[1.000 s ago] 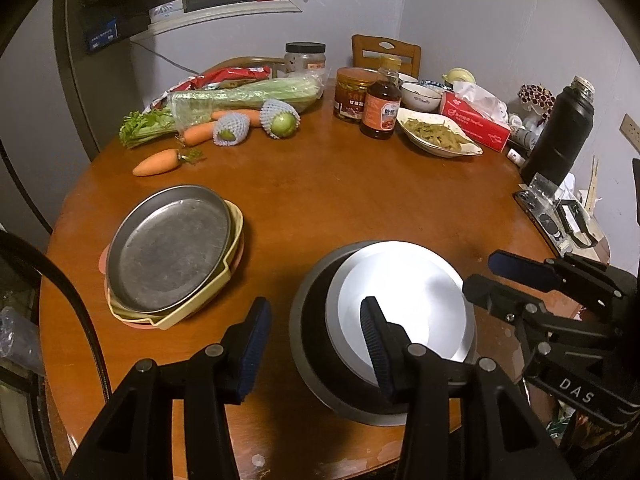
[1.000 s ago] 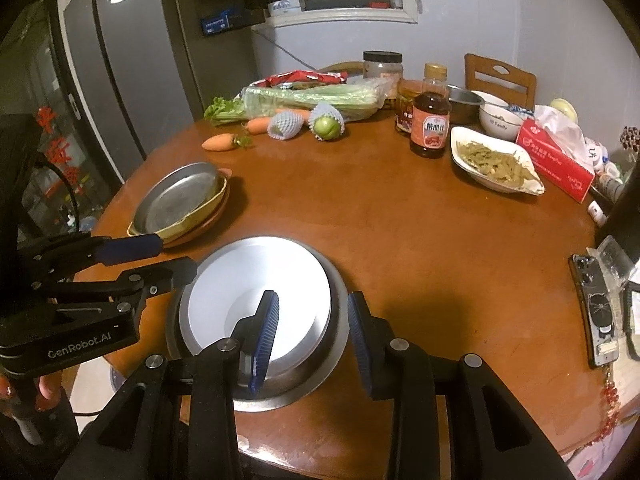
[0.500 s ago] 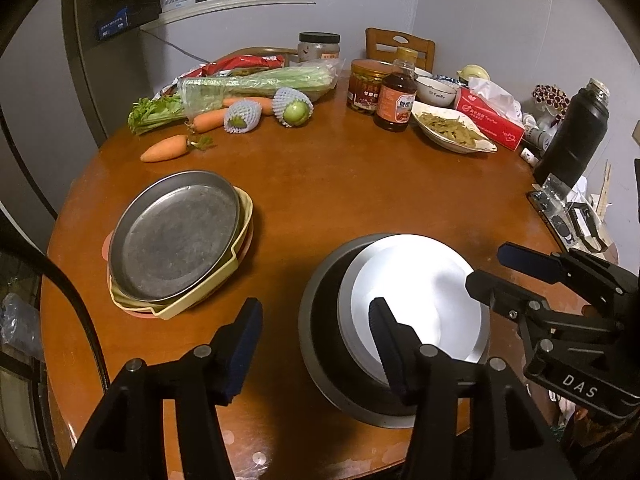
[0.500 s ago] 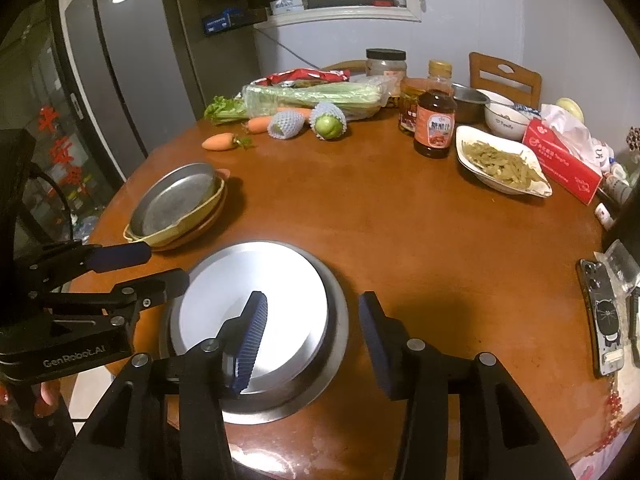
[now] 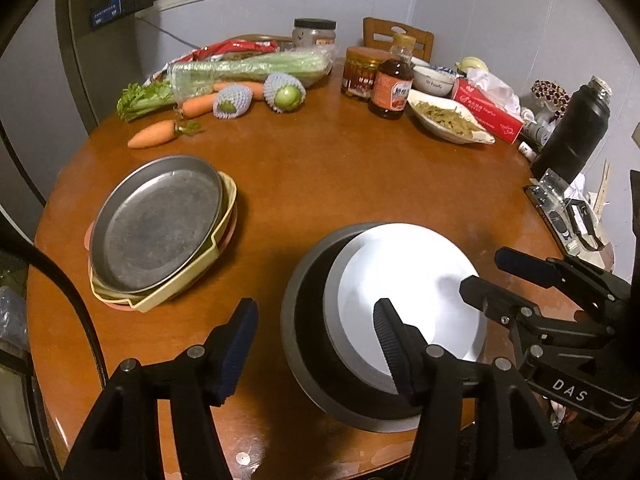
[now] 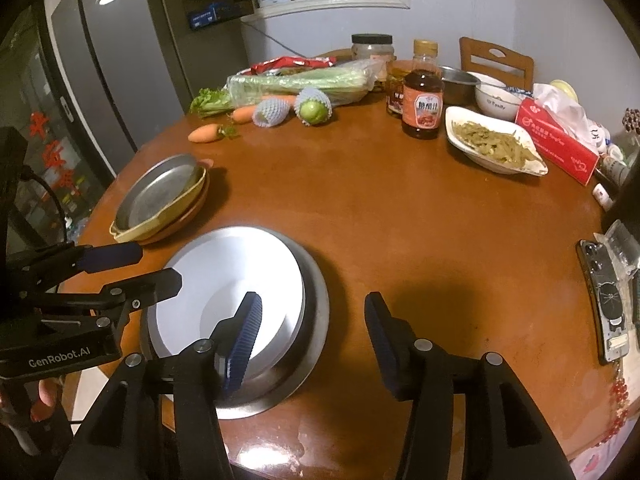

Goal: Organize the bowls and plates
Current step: 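Grasp the rim of the steel bowl with both grippers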

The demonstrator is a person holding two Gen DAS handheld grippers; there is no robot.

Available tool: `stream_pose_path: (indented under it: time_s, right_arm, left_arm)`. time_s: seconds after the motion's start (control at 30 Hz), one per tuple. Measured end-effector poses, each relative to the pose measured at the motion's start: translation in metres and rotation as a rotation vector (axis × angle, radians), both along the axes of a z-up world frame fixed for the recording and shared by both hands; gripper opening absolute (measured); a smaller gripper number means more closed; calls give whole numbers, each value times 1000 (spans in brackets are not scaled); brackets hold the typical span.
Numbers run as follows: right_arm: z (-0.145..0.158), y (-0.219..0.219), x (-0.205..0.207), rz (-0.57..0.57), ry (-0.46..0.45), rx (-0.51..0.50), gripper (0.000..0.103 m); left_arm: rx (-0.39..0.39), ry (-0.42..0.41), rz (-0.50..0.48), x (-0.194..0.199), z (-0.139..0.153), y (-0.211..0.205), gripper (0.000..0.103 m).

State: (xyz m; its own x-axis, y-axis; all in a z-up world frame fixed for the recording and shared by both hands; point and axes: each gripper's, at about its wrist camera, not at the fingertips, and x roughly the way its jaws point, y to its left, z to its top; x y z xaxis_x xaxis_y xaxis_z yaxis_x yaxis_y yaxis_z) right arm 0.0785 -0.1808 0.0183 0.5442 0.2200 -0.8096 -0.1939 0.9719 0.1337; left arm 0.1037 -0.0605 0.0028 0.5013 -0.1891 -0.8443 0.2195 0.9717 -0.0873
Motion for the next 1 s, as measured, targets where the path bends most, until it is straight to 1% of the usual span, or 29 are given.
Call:
stream_pose_path:
  time_s: [0.23,0.4,0.53,1.0]
  right_arm:
    - [-11,2,0,2,39,2,55]
    - [-14,6,0,8,50,7,55]
    - [-16,7,0,9,59,19,55]
    - [-28,15,2,24,107,40,55]
  left_arm:
    - [17,26,8,3,-9,0,60]
    - [9,44,-8,3,-14,-1,60]
    - [4,52,-4,5,-17,1,64]
    - [17,76,-13,10,-29,-3,66]
